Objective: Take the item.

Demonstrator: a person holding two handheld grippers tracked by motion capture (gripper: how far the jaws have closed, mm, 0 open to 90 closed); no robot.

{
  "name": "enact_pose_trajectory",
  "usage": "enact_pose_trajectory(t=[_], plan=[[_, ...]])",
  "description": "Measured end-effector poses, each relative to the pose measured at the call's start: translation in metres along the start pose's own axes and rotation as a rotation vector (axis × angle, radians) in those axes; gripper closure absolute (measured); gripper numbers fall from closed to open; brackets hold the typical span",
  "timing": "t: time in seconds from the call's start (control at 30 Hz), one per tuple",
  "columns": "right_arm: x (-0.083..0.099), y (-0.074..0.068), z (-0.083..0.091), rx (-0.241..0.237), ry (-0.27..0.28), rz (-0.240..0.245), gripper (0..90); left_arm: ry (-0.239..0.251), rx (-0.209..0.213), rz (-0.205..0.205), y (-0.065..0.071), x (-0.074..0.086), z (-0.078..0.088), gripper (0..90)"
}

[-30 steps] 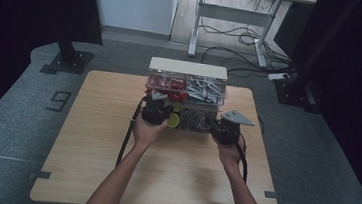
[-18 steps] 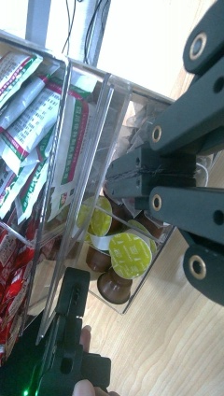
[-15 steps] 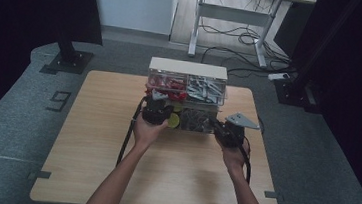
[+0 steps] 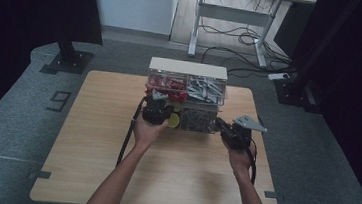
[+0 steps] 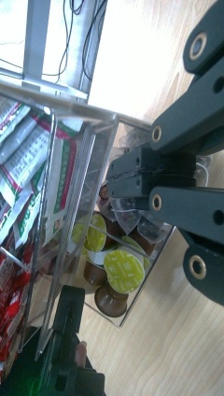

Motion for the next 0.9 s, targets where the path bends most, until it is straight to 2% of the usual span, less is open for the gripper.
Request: enact_pose_trajectory(t=[0.9], plan=[[0.005, 0.027, 0.016, 0.046, 0.016, -0.038, 89.3, -0.006, -0.003, -0.004, 0.0, -0.001, 0.001, 89.4]])
Point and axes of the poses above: each handheld gripper's, and its own axes: z roughly backward along the jaws, x roughly out of its underside, y roughly to its right, the point moved 4 cm from there along -z, roughly forward along the jaws, and after that the axes turned 15 degrees about -y, right-handed, at the moved point
